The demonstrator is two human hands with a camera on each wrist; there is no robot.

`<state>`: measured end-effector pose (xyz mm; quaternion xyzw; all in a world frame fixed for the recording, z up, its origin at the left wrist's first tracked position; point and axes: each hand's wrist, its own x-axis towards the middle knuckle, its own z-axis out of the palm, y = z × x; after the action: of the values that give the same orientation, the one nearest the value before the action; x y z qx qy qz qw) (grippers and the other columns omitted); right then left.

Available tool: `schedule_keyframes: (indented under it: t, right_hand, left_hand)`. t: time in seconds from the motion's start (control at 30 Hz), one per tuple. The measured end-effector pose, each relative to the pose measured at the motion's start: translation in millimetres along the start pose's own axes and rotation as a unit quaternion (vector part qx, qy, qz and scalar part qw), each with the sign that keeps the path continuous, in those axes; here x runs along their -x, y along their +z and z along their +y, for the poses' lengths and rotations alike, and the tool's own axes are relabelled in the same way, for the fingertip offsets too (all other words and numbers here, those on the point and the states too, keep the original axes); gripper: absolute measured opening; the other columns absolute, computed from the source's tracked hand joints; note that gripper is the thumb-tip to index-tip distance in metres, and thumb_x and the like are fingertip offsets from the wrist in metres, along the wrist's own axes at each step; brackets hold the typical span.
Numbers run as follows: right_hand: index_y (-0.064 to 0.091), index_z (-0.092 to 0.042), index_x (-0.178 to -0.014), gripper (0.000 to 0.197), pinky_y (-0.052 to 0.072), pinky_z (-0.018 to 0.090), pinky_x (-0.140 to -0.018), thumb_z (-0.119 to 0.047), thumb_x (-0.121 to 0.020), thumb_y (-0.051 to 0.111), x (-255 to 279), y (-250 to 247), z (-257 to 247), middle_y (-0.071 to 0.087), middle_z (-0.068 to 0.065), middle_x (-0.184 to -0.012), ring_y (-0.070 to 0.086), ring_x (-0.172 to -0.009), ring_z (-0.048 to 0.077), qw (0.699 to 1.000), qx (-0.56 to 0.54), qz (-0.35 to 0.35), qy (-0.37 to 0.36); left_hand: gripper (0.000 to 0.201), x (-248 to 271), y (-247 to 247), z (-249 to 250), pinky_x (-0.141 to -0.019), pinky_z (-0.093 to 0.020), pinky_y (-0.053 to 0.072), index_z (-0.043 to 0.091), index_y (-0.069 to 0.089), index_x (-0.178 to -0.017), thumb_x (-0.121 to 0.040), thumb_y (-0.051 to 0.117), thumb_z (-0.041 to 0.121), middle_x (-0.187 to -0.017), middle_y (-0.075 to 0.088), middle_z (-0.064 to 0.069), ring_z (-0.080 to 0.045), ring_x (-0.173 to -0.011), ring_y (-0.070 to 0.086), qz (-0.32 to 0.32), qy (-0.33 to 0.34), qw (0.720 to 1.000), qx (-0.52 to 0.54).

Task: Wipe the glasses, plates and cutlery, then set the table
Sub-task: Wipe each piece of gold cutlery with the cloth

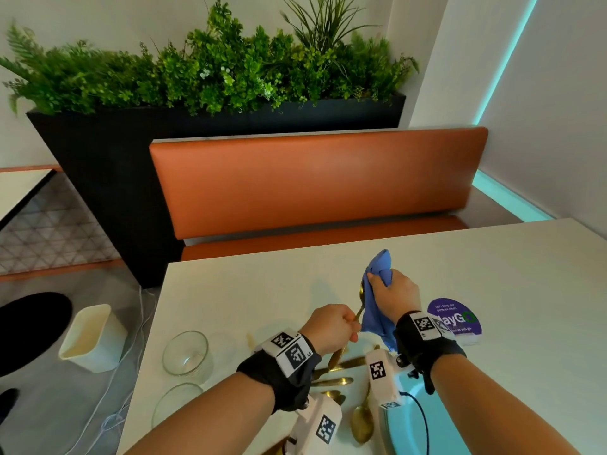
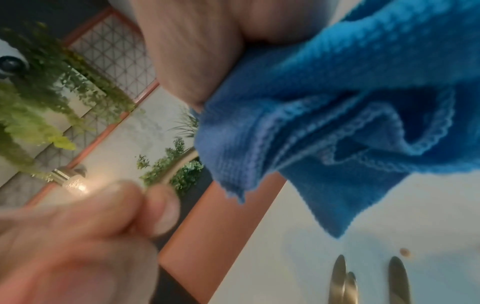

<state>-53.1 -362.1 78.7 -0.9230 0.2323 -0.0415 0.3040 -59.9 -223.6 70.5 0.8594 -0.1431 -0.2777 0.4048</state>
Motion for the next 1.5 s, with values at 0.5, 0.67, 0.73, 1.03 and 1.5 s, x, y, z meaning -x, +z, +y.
schedule_keyframes:
  t: [0.5,0.67,0.73,1.03,1.5]
  right_hand:
    - [0.052,-0.010,-0.089,0.022,0.034,0.025,-0.069,-0.032,-0.095,0.048,-34.0,-45.1,11.5,0.056,0.007,-0.082,0.050,-0.075,0.023,0.990,0.094,-0.015,-0.104]
    - [0.058,0.002,-0.099,0.039,0.045,0.039,-0.078,-0.036,-0.091,0.054,-37.7,-37.6,28.2,0.065,0.022,-0.098,0.060,-0.092,0.036,0.974,-0.198,0.032,0.103]
    - [0.059,0.001,-0.091,0.038,0.047,0.038,-0.075,-0.036,-0.090,0.057,-26.3,-22.8,22.4,0.066,0.018,-0.090,0.059,-0.083,0.032,0.904,-0.386,-0.045,0.175]
    - [0.061,-0.011,-0.088,0.027,0.048,0.042,-0.092,-0.037,-0.091,0.055,-12.4,20.0,-22.5,0.066,0.017,-0.099,0.059,-0.091,0.029,0.931,-0.316,-0.149,0.107]
    - [0.055,-0.015,-0.064,0.034,0.050,0.040,-0.076,-0.038,-0.089,0.058,-7.7,35.6,-17.1,0.062,0.012,-0.075,0.057,-0.076,0.027,0.953,-0.256,-0.140,0.084]
  left_hand:
    - [0.027,12.9,-14.6,-23.7,-0.080,-0.017,0.038,0.022,0.063,-0.070,-0.095,0.051,0.019,-0.108,0.070,-0.005,-0.004,-0.089,0.057,-0.029,-0.033,0.997,0.063]
    - [0.021,4.8,-22.8,-30.5,-0.066,-0.005,0.043,0.014,0.066,-0.084,-0.096,0.049,0.020,-0.091,0.065,0.003,-0.004,-0.082,0.057,0.053,-0.038,0.994,0.086]
    - [0.023,-0.9,-21.7,-26.8,-0.051,0.000,0.040,0.008,0.067,-0.095,-0.097,0.047,0.017,-0.085,0.062,0.005,0.003,-0.069,0.052,0.084,-0.030,0.991,0.102]
    - [0.041,-15.6,-3.7,-15.6,-0.068,-0.030,0.040,0.016,0.042,-0.051,-0.092,0.043,0.008,-0.067,0.056,-0.011,-0.023,-0.070,0.048,0.090,-0.018,0.994,0.063]
    - [0.040,-20.2,-7.5,-25.8,-0.051,-0.019,0.029,0.021,0.044,-0.052,-0.089,0.050,0.009,-0.055,0.045,0.006,-0.007,-0.053,0.037,0.112,-0.006,0.989,0.092]
